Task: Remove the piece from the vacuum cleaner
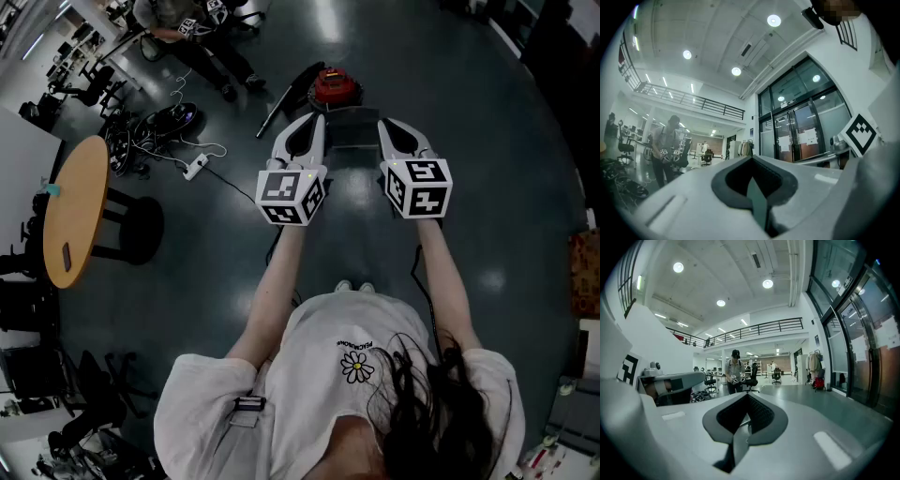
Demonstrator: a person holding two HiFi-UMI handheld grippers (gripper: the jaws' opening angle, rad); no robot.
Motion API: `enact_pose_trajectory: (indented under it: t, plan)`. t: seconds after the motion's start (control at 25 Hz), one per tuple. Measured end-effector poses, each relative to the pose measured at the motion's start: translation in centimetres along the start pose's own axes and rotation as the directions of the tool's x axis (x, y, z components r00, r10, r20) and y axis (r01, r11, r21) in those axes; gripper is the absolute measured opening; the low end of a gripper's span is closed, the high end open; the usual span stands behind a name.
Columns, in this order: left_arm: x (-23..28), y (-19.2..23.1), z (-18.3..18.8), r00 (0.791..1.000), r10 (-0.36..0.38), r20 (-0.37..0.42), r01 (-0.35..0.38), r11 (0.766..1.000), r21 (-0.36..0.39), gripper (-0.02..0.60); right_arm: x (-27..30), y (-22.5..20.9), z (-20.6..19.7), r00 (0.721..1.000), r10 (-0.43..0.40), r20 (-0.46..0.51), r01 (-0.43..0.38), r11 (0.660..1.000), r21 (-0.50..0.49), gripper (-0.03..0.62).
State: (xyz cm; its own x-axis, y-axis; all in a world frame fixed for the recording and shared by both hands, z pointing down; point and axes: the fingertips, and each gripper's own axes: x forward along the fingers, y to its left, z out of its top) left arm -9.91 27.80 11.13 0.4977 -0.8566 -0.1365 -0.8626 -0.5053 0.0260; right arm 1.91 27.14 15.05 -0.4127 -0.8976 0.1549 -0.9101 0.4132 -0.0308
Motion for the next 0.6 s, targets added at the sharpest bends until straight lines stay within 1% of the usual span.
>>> enact_pose_trajectory:
  t: [0.28,0.6]
  plan:
    - [0.3,0.2,0.0,1.000,-0.016,-0.004,0.016,1.000,0.024,0.002,0.4,0.4,0.5,1.000,0.005,0.021,-0.004,1.000,-0.012,0.023]
    - [0.3,1.5,-1.0,1.000,0.005,-0.012,-0.005,1.000,0.008,0.002,1.0,0.1,0.2,0.999,0.011,0.032,-0.011,1.000,0.013,0.023]
